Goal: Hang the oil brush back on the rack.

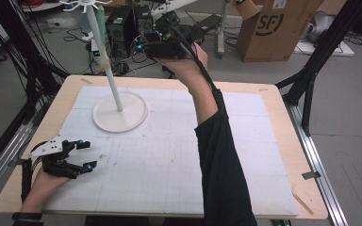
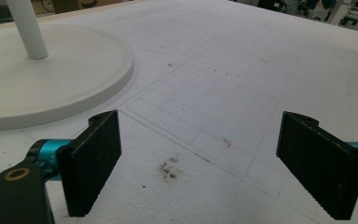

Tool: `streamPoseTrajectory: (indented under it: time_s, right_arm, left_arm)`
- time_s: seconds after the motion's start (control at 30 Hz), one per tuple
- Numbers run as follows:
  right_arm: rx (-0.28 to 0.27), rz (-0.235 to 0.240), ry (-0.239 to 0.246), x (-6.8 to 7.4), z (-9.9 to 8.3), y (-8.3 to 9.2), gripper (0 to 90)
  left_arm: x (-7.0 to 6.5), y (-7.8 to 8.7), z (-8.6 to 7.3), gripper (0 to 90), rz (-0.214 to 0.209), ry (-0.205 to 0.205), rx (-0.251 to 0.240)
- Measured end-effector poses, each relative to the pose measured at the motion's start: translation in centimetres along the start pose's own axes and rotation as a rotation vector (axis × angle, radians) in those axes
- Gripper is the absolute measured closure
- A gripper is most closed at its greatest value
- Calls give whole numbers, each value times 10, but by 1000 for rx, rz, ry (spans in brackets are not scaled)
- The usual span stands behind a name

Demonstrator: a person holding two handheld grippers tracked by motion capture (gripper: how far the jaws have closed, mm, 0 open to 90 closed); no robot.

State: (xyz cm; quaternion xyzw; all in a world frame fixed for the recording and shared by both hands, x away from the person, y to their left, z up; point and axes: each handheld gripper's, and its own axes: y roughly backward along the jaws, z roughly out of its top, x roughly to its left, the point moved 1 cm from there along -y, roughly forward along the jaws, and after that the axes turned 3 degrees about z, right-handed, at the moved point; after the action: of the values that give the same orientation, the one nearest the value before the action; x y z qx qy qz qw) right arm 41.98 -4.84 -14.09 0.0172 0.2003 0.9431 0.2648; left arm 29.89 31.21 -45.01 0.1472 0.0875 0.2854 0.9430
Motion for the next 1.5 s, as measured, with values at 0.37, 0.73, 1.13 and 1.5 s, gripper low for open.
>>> streamPoseTrajectory:
  time_s: [0.37,0.73,1.13,1.5]
  right_arm:
    - [-14,80,-3,-10,-81,52,348]
    - [-12,113,-50,-5,-203,93,216]
    - [20,91,-172,1,-317,114,177]
    - [40,50,-237,0,-360,119,174]
  left_arm:
    - [0,-1,0,145,7,1,7]
    - [-1,-1,0,145,28,0,15]
    - [-2,-2,0,145,44,-7,21]
    - [-1,-2,0,145,51,1,25]
